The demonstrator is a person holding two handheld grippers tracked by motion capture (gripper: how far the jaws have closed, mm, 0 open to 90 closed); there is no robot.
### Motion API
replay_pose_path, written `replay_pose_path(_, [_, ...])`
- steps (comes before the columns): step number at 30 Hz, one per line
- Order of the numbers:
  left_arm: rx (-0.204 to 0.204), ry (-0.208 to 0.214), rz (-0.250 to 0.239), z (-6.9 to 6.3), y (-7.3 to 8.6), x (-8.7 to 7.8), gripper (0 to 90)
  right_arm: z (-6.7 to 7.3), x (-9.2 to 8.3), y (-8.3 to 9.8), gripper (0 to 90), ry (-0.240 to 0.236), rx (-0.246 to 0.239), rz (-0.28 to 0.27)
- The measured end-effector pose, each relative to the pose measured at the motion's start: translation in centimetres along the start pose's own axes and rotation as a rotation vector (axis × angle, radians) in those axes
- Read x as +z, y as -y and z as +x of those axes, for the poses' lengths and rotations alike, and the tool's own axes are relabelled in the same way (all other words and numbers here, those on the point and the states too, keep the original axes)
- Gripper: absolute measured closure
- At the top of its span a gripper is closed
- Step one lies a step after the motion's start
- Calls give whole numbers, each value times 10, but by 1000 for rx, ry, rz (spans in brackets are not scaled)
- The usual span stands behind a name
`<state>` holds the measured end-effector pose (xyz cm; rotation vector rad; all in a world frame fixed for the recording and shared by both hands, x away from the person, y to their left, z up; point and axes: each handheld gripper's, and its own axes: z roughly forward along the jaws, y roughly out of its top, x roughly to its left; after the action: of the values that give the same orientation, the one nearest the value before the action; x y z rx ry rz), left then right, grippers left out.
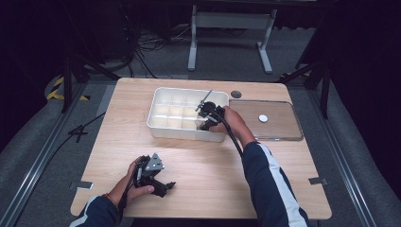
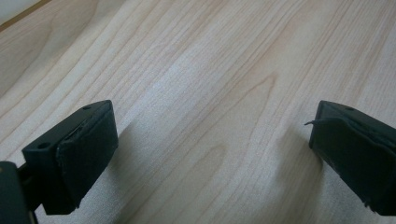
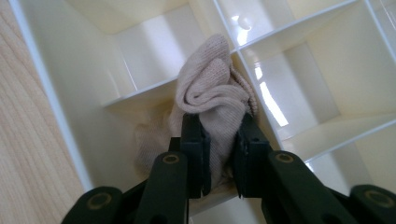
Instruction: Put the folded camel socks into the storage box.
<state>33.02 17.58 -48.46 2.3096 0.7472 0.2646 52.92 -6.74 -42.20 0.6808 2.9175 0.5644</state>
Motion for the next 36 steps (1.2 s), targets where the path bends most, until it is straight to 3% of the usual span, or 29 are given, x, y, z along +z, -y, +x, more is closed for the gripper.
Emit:
replay_pose_path(5, [1, 1, 1, 0, 0, 0, 14, -4, 1, 2, 764, -30, 26, -15])
replay_pose_path(9, [2, -2, 1, 0, 0, 0, 13, -3, 1, 3, 762, -20, 21, -12])
replay_pose_path(13, [3, -2, 3, 0, 0, 0, 14, -6, 2, 4, 761, -39, 33, -20])
replay_pose_path(22, [0, -3, 5, -1, 0, -1, 13, -1, -1, 4, 742, -5, 0, -17])
replay_pose_path(36, [4, -5, 6, -1, 0, -1, 13, -1, -13, 11, 697, 10, 18, -54])
